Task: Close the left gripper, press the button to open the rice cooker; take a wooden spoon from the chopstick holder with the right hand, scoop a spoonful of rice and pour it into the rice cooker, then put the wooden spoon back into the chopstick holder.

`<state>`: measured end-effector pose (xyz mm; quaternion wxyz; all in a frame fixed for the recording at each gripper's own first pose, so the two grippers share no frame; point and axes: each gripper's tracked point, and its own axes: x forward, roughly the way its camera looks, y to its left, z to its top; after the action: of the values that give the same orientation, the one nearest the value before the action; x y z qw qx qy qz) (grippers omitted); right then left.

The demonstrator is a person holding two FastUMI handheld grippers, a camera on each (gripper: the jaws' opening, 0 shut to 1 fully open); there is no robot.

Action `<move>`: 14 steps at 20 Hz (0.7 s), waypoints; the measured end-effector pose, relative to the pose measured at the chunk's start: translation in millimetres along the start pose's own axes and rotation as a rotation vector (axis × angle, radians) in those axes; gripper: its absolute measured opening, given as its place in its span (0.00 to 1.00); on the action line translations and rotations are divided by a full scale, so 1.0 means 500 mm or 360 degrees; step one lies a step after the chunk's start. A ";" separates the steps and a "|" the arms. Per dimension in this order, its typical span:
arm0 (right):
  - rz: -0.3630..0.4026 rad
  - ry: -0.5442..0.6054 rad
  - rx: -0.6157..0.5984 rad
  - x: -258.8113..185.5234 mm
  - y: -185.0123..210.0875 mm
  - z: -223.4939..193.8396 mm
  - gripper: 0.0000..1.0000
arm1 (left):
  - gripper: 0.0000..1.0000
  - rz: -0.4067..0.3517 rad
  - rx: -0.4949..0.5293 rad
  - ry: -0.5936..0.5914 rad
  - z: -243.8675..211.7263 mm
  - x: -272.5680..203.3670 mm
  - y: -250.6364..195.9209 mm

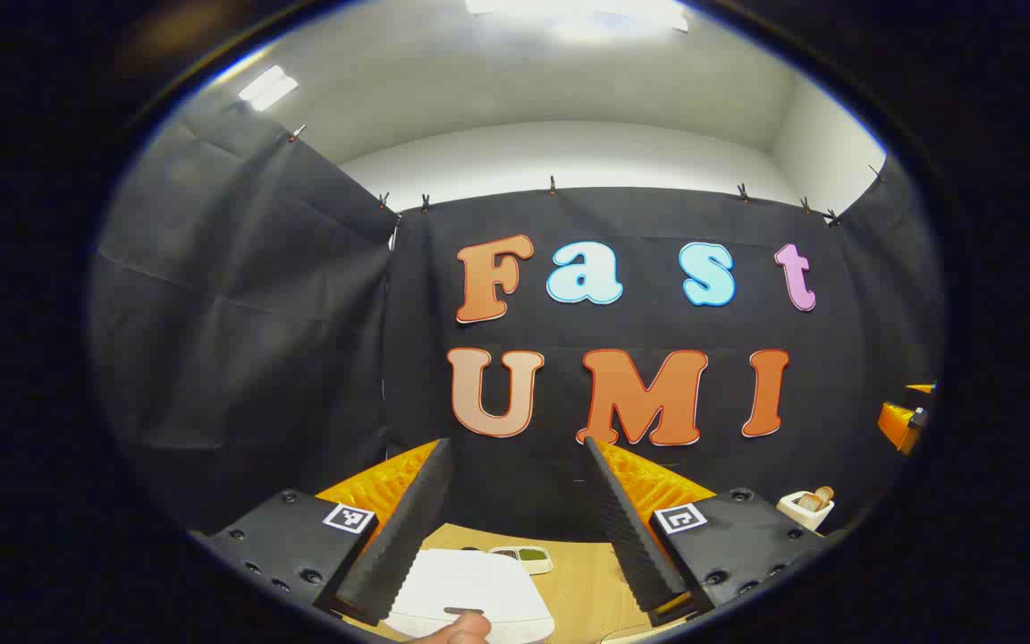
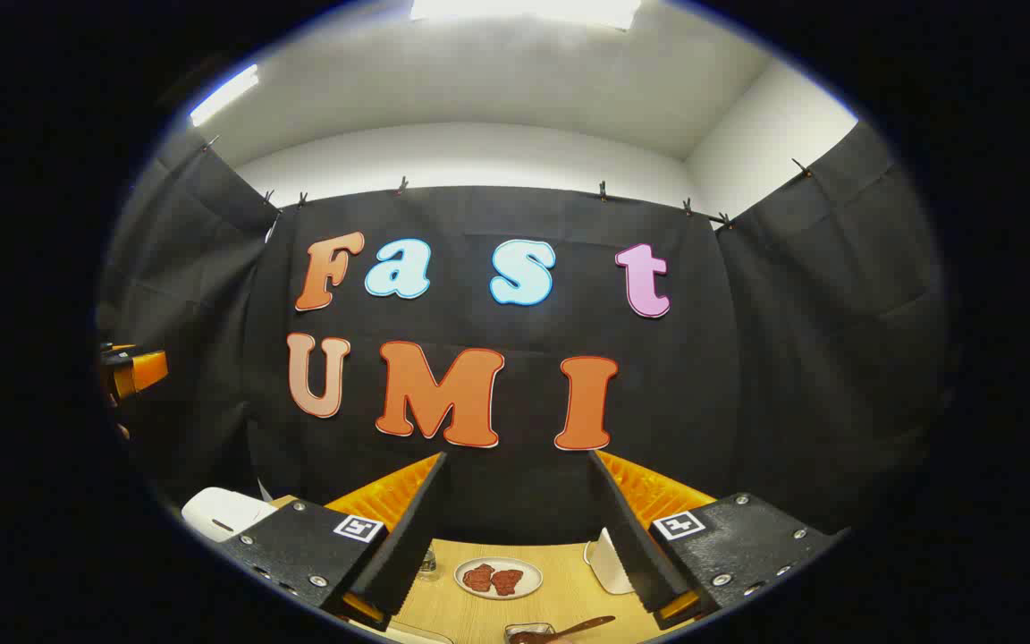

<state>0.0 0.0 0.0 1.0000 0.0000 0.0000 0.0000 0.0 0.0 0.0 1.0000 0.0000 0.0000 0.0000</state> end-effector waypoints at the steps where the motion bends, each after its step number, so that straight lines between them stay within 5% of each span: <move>1: -0.0004 -0.0001 -0.0001 0.001 -0.003 0.001 0.94 | 0.97 -0.0015 -0.0009 -0.0013 0.006 0.001 -0.005; 14: -0.0122 0.0010 0.0022 0.001 -0.061 0.004 0.94 | 0.98 -0.0113 -0.0037 0.0021 0.018 0.056 -0.021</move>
<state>0.6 -30.6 1.9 0.9992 0.0070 0.0033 -0.0383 27.8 -10.3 9.2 0.9993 -0.0115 0.0067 -0.0356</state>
